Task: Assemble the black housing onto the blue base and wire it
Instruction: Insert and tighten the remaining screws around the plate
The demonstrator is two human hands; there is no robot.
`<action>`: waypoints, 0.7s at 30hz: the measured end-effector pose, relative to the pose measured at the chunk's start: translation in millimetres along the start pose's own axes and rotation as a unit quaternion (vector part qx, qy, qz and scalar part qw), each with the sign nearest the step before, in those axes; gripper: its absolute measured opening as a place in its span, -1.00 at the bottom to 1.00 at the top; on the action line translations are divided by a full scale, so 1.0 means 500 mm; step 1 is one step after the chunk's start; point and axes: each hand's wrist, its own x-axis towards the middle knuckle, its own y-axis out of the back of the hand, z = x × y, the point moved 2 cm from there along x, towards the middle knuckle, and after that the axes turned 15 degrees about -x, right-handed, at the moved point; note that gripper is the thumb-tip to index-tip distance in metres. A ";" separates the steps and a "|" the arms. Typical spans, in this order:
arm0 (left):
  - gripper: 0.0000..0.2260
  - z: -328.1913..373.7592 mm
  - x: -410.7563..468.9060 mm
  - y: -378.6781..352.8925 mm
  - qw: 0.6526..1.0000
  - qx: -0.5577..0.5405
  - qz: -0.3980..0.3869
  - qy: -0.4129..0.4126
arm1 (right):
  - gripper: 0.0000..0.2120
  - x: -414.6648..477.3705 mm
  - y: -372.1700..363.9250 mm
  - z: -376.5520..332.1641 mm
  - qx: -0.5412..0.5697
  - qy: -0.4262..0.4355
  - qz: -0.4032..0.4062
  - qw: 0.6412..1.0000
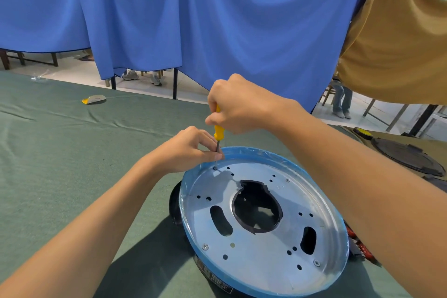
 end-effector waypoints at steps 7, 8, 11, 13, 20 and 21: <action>-0.94 0.001 0.005 -0.006 0.995 -0.029 0.096 -0.016 | -0.67 -0.005 -0.020 0.017 0.004 -0.034 -0.022 0.999; -0.95 0.002 0.004 -0.006 0.995 -0.039 0.088 -0.018 | -0.74 -0.007 -0.014 0.017 0.004 -0.005 -0.026 1.000; -0.96 0.002 -0.001 0.000 0.998 -0.041 0.055 -0.017 | -0.89 -0.013 0.001 0.010 0.004 0.052 -0.023 0.998; -0.97 0.002 -0.003 0.001 0.998 -0.057 0.033 -0.007 | -0.75 -0.010 0.001 0.007 0.011 0.032 -0.010 0.999; -0.92 0.005 -0.006 -0.005 0.990 -0.089 0.111 0.000 | -0.62 -0.007 -0.023 -0.001 -0.007 -0.017 0.009 1.000; -0.93 0.005 -0.006 -0.004 0.990 -0.089 0.112 -0.001 | -0.67 -0.007 -0.021 -0.002 0.000 0.001 -0.002 1.000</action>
